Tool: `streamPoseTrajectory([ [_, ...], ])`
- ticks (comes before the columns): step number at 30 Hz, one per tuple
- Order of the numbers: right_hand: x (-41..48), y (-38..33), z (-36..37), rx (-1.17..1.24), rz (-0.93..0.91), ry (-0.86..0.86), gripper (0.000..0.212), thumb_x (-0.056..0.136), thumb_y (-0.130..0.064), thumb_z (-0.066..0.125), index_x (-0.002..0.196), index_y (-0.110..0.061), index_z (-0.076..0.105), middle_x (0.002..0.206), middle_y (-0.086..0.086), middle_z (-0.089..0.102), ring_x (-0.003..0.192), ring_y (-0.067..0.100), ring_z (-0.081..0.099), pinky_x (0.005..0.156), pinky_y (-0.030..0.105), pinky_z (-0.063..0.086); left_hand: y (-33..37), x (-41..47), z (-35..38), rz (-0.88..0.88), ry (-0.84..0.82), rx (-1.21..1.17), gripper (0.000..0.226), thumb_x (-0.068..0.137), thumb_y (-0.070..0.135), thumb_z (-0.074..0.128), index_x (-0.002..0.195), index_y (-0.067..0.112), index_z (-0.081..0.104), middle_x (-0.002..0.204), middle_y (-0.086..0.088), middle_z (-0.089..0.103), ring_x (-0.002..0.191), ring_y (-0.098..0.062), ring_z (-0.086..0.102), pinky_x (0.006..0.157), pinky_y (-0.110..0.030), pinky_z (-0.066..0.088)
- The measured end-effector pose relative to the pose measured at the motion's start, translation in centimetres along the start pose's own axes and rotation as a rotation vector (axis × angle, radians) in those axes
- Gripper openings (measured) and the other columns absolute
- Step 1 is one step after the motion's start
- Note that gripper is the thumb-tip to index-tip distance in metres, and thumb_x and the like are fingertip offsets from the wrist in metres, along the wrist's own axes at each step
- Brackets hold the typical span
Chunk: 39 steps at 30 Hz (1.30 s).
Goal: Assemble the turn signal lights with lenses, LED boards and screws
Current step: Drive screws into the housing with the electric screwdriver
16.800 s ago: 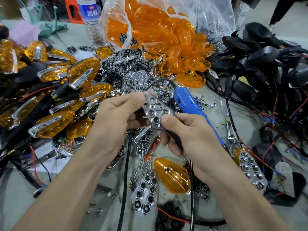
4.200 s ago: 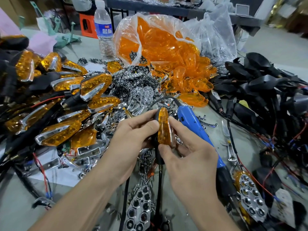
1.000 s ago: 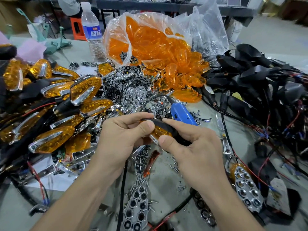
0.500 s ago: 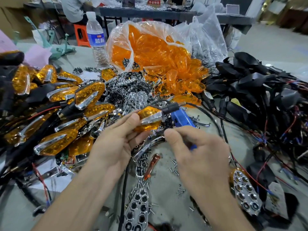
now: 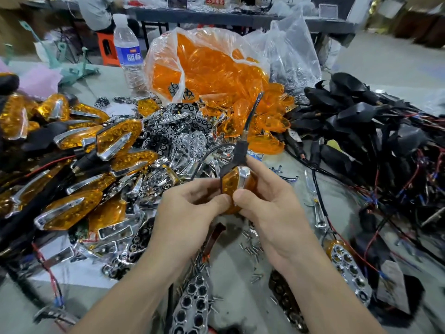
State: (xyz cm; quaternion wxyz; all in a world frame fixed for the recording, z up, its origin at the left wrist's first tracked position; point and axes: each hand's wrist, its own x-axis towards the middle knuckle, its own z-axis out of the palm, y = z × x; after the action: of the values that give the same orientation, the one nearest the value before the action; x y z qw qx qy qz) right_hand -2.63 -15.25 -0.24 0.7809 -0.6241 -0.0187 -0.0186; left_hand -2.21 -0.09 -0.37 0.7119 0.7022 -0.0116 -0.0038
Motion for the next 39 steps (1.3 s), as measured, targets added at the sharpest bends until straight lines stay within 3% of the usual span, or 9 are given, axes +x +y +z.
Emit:
streamPoseTrajectory([
  [2, -0.1, 0.0, -0.3, -0.061, -0.065, -0.054, 0.062, 0.089, 0.017, 0.064, 0.137, -0.023, 0.066, 0.116, 0.006, 0.077, 0.105, 0.016, 0.071, 0.095, 0.034, 0.059, 0.3, 0.1, -0.2, -0.019, -0.063, -0.061, 0.028, 0.085, 0.022, 0.079, 0.101, 0.045, 0.080, 0.099, 0.008, 0.081, 0.092, -0.009, 0.077, 0.074, -0.021, 0.060],
  [5, -0.1, 0.3, -0.1, -0.143, -0.132, -0.075, 0.068, 0.081, 0.023, 0.067, 0.129, -0.024, 0.069, 0.118, -0.007, 0.077, 0.109, 0.007, 0.071, 0.090, 0.020, 0.055, 0.3, 0.1, -0.2, -0.093, -0.200, -0.198, 0.035, 0.080, 0.042, 0.074, 0.114, 0.033, 0.078, 0.098, 0.007, 0.078, 0.089, -0.014, 0.076, 0.076, -0.045, 0.063],
  [8, -0.4, 0.7, 0.5, -0.136, -0.140, -0.043, 0.070, 0.078, 0.027, 0.066, 0.129, -0.021, 0.070, 0.114, -0.008, 0.078, 0.096, 0.002, 0.071, 0.083, 0.019, 0.055, 0.3, 0.0, 0.1, -0.118, -0.213, -0.248, 0.044, 0.077, 0.050, 0.072, 0.119, 0.038, 0.076, 0.108, -0.001, 0.078, 0.096, -0.020, 0.074, 0.078, -0.042, 0.062],
  [12, -0.7, 1.0, 1.1, -0.074, -0.131, -0.034, 0.066, 0.078, 0.019, 0.068, 0.135, -0.015, 0.068, 0.116, -0.004, 0.078, 0.098, 0.007, 0.073, 0.084, 0.022, 0.056, -0.1, -0.1, 0.5, -0.077, -0.152, -0.241, 0.028, 0.085, 0.044, 0.065, 0.110, 0.051, 0.076, 0.104, 0.006, 0.076, 0.108, -0.022, 0.073, 0.096, -0.038, 0.060],
  [16, -1.0, 0.6, 1.8, 0.174, -0.053, -0.062, 0.053, 0.081, 0.000, 0.069, 0.133, -0.016, 0.070, 0.121, 0.000, 0.077, 0.115, 0.014, 0.072, 0.087, 0.021, 0.057, 0.2, -0.5, 0.8, -0.009, -0.180, -0.262, 0.031, 0.086, 0.050, 0.062, 0.115, 0.048, 0.074, 0.120, 0.005, 0.077, 0.115, -0.016, 0.072, 0.089, -0.029, 0.060],
  [20, -1.0, 0.5, 2.0, 0.213, -0.024, -0.049, 0.045, 0.091, 0.011, 0.066, 0.126, -0.016, 0.072, 0.120, 0.003, 0.077, 0.116, 0.022, 0.072, 0.090, 0.026, 0.058, 0.2, -0.4, 1.0, 0.015, -0.128, -0.272, 0.024, 0.092, 0.037, 0.061, 0.107, 0.045, 0.078, 0.114, 0.004, 0.079, 0.109, -0.014, 0.074, 0.087, -0.029, 0.061],
  [32, -0.9, 0.5, 2.2, 0.336, -0.022, 0.023, 0.044, 0.067, -0.007, 0.080, 0.110, -0.015, 0.079, 0.112, 0.012, 0.079, 0.099, 0.018, 0.075, 0.080, 0.023, 0.058, 0.8, -0.9, 0.4, -0.041, -0.156, -0.247, 0.028, 0.086, 0.044, 0.064, 0.111, 0.043, 0.078, 0.118, -0.010, 0.076, 0.117, -0.031, 0.070, 0.098, -0.054, 0.058],
  [36, -0.9, -0.1, 1.7, 0.361, 0.009, -0.038, 0.053, 0.064, -0.003, 0.085, 0.117, -0.007, 0.077, 0.114, 0.015, 0.078, 0.095, 0.022, 0.074, 0.081, 0.027, 0.059, 1.0, -0.7, -0.8, -0.001, -0.312, -0.162, 0.041, 0.088, 0.050, 0.068, 0.129, 0.048, 0.068, 0.130, 0.004, 0.072, 0.118, -0.024, 0.069, 0.096, -0.052, 0.060],
  [39, -0.9, -0.6, 1.2, 0.385, 0.047, -0.060, 0.051, 0.063, -0.006, 0.084, 0.114, -0.008, 0.079, 0.111, 0.015, 0.078, 0.093, 0.022, 0.074, 0.080, 0.028, 0.061, 1.3, -0.7, -0.7, 0.058, -0.317, -0.135, 0.041, 0.089, 0.042, 0.073, 0.130, 0.044, 0.068, 0.125, -0.003, 0.072, 0.110, -0.023, 0.071, 0.093, -0.056, 0.060],
])
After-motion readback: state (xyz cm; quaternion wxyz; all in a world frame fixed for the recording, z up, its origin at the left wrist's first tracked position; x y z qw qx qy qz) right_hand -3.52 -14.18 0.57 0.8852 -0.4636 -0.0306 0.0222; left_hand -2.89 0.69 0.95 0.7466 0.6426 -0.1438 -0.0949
